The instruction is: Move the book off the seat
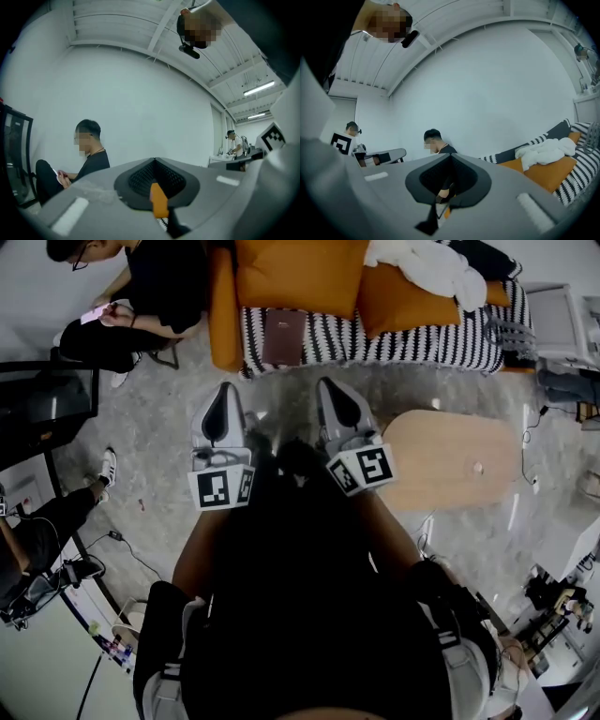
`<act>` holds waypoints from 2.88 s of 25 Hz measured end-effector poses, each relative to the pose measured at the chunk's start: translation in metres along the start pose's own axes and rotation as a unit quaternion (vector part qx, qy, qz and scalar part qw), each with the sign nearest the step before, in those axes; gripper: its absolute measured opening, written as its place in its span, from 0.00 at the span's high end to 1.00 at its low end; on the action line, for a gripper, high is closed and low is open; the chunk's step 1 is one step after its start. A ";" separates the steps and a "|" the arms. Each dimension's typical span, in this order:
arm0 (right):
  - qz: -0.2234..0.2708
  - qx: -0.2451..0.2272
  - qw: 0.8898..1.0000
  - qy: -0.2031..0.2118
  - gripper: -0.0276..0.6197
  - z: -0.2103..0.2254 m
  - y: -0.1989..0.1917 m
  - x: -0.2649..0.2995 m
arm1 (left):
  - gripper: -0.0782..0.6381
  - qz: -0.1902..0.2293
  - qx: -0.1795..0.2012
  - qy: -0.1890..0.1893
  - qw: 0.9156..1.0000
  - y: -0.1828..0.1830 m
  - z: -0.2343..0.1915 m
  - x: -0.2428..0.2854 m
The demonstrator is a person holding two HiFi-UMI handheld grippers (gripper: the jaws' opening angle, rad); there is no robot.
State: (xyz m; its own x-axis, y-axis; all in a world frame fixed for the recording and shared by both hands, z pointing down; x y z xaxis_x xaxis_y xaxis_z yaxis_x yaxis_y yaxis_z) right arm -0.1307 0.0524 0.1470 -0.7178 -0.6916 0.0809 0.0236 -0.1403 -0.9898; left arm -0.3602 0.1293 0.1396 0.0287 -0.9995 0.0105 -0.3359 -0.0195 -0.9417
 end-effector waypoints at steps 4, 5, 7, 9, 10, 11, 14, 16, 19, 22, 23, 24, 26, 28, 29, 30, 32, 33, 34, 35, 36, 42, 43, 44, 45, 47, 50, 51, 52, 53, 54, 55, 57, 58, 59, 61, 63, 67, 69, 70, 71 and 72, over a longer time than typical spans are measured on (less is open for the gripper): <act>0.001 0.012 1.000 -0.011 0.95 0.011 -0.006 0.016 | 0.88 -0.010 -0.005 -0.003 1.000 -0.007 -0.005 0.016; 0.003 0.015 1.000 -0.013 0.95 0.013 -0.009 0.021 | 0.88 -0.013 -0.005 -0.006 1.000 -0.009 -0.007 0.021; 0.006 0.018 1.000 -0.020 0.95 0.018 -0.014 0.032 | 0.88 -0.019 -0.005 -0.014 1.000 -0.014 -0.013 0.031; 0.005 0.021 0.999 -0.031 0.95 0.022 -0.019 0.043 | 0.88 -0.026 -0.006 -0.025 0.999 -0.017 -0.019 0.042; 0.003 0.024 0.999 -0.038 0.95 0.024 -0.023 0.048 | 0.88 -0.030 -0.007 -0.029 0.999 -0.019 -0.022 0.047; -0.001 0.027 0.999 -0.044 0.95 0.025 -0.026 0.053 | 0.88 -0.034 -0.008 -0.033 0.999 -0.020 -0.027 0.052; -0.011 0.039 0.997 -0.059 0.95 0.028 -0.036 0.069 | 0.88 -0.048 -0.013 -0.041 0.998 -0.026 -0.040 0.071; -0.019 0.043 0.997 -0.065 0.95 0.029 -0.044 0.079 | 0.88 -0.055 -0.017 -0.048 0.997 -0.031 -0.047 0.082; -0.029 0.044 0.996 -0.070 0.95 0.033 -0.055 0.093 | 0.88 -0.069 -0.023 -0.055 0.996 -0.038 -0.056 0.095; -0.037 0.049 0.995 -0.074 0.95 0.037 -0.068 0.104 | 0.88 -0.081 -0.024 -0.059 0.995 -0.050 -0.065 0.106; -0.041 0.052 0.995 -0.076 0.95 0.038 -0.073 0.107 | 0.88 -0.085 -0.025 -0.059 0.994 -0.054 -0.068 0.109; -0.044 0.053 0.995 -0.078 0.95 0.039 -0.078 0.110 | 0.88 -0.086 -0.026 -0.057 0.994 -0.057 -0.072 0.112; -0.047 0.055 0.994 -0.080 0.95 0.044 -0.088 0.117 | 0.88 -0.085 -0.028 -0.054 0.995 -0.065 -0.078 0.121; -0.054 0.060 0.993 -0.085 0.95 0.047 -0.096 0.120 | 0.88 -0.089 -0.033 -0.052 0.994 -0.074 -0.081 0.128; -0.059 0.063 0.992 -0.088 0.95 0.047 -0.101 0.120 | 0.88 -0.094 -0.037 -0.052 0.994 -0.078 -0.082 0.130; -0.065 0.066 0.991 -0.091 0.95 0.047 -0.106 0.120 | 0.88 -0.098 -0.041 -0.051 0.993 -0.083 -0.083 0.131; -0.077 0.073 0.990 -0.096 0.95 0.049 -0.119 0.123 | 0.88 -0.104 -0.047 -0.050 0.992 -0.094 -0.085 0.135; -0.081 0.076 0.989 -0.099 0.95 0.051 -0.125 0.125 | 0.88 -0.105 -0.048 -0.051 0.992 -0.099 -0.086 0.137; -0.086 0.080 0.988 -0.101 0.95 0.051 -0.132 0.127 | 0.88 -0.106 -0.049 -0.052 0.992 -0.104 -0.088 0.139; -0.090 0.084 0.987 -0.104 0.95 0.051 -0.139 0.129 | 0.88 -0.108 -0.050 -0.053 0.992 -0.108 -0.090 0.141; -0.094 0.088 0.986 -0.106 0.95 0.051 -0.145 0.130 | 0.88 -0.111 -0.051 -0.053 0.991 -0.112 -0.092 0.141; -0.111 0.111 0.982 -0.110 0.95 0.054 -0.177 0.138 | 0.88 -0.121 -0.059 -0.044 0.990 -0.132 -0.104 0.145; -0.111 0.111 0.981 -0.111 0.95 0.057 -0.181 0.139 | 0.88 -0.120 -0.060 -0.043 0.990 -0.135 -0.104 0.146; -0.112 0.112 0.981 -0.111 0.95 0.059 -0.184 0.139 | 0.88 -0.120 -0.062 -0.042 0.990 -0.137 -0.104 0.147; -0.114 0.113 0.981 -0.112 0.95 0.060 -0.188 0.139 | 0.88 -0.121 -0.063 -0.041 0.990 -0.139 -0.104 0.147; -0.117 0.117 0.979 -0.115 0.95 0.063 -0.196 0.141 | 0.88 -0.124 -0.065 -0.041 0.989 -0.145 -0.106 0.148; -0.124 0.124 0.977 -0.121 0.95 0.065 -0.210 0.147 | 0.88 -0.131 -0.068 -0.048 0.988 -0.153 -0.111 0.153; -0.127 0.128 0.976 -0.121 0.95 0.064 -0.215 0.149 | 0.88 -0.133 -0.068 -0.050 0.987 -0.155 -0.112 0.153; -0.129 0.131 0.975 -0.121 0.95 0.063 -0.219 0.150 | 0.88 -0.136 -0.069 -0.052 0.987 -0.158 -0.113 0.154; -0.132 0.133 0.975 -0.120 0.95 0.063 -0.224 0.151 | 0.88 -0.138 -0.069 -0.053 0.987 -0.161 -0.114 0.154; -0.134 0.135 0.974 -0.119 0.95 0.063 -0.228 0.152 | 0.88 -0.139 -0.070 -0.054 0.986 -0.164 -0.115 0.156; -0.136 0.137 0.974 -0.118 0.95 0.064 -0.232 0.153 | 0.88 -0.140 -0.070 -0.055 0.986 -0.168 -0.115 0.158; -0.141 0.141 0.973 -0.118 0.95 0.069 -0.240 0.155 | 0.88 -0.142 -0.071 -0.056 0.986 -0.176 -0.116 0.164; -0.143 0.142 0.972 -0.119 0.95 0.071 -0.244 0.157 | 0.88 -0.143 -0.072 -0.055 0.986 -0.180 -0.116 0.167; -0.144 0.144 0.972 -0.120 0.95 0.073 -0.248 0.157 | 0.88 -0.145 -0.074 -0.055 0.985 -0.182 -0.117 0.170; -0.150 0.147 0.970 -0.121 0.95 0.074 -0.255 0.158 | 0.88 -0.146 -0.076 -0.054 0.985 -0.187 -0.118 0.173; -0.157 0.148 0.969 -0.119 0.95 0.075 -0.263 0.159 | 0.88 -0.146 -0.076 -0.056 0.985 -0.193 -0.120 0.173; -0.171 0.158 0.965 -0.119 0.95 0.081 -0.285 0.164 | 0.88 -0.160 -0.082 -0.056 0.982 -0.206 -0.124 0.180; -0.178 0.159 0.964 -0.119 0.95 0.083 -0.299 0.166 | 0.88 -0.163 -0.083 -0.056 0.981 -0.215 -0.126 0.183; -0.181 0.160 0.963 -0.118 0.95 0.085 -0.307 0.167 | 0.88 -0.164 -0.084 -0.056 0.981 -0.219 -0.128 0.184; -0.183 0.160 0.963 -0.118 0.95 0.086 -0.314 0.168 | 0.88 -0.163 -0.085 -0.055 0.981 -0.224 -0.129 0.186; -0.185 0.162 0.962 -0.117 0.95 0.087 -0.322 0.169 | 0.88 -0.162 -0.086 -0.055 0.982 -0.228 -0.130 0.187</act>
State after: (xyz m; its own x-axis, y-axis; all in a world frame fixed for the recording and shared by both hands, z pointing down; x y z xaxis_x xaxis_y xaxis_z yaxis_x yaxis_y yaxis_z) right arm -0.1985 -0.0811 0.4895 -0.5428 -0.6869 0.4832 0.0396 -0.5957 -0.8023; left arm -0.4006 -0.0561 0.4001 0.2581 -0.9318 0.2551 -0.4454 -0.3491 -0.8245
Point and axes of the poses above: the fingertips, and each gripper's own axes: x forward along the fingers, z to its right, y out of its top, the point moved 10 cm from there along -x, backward along the fingers, and after that the axes turned 11 degrees about -x, right-handed, at the moved point
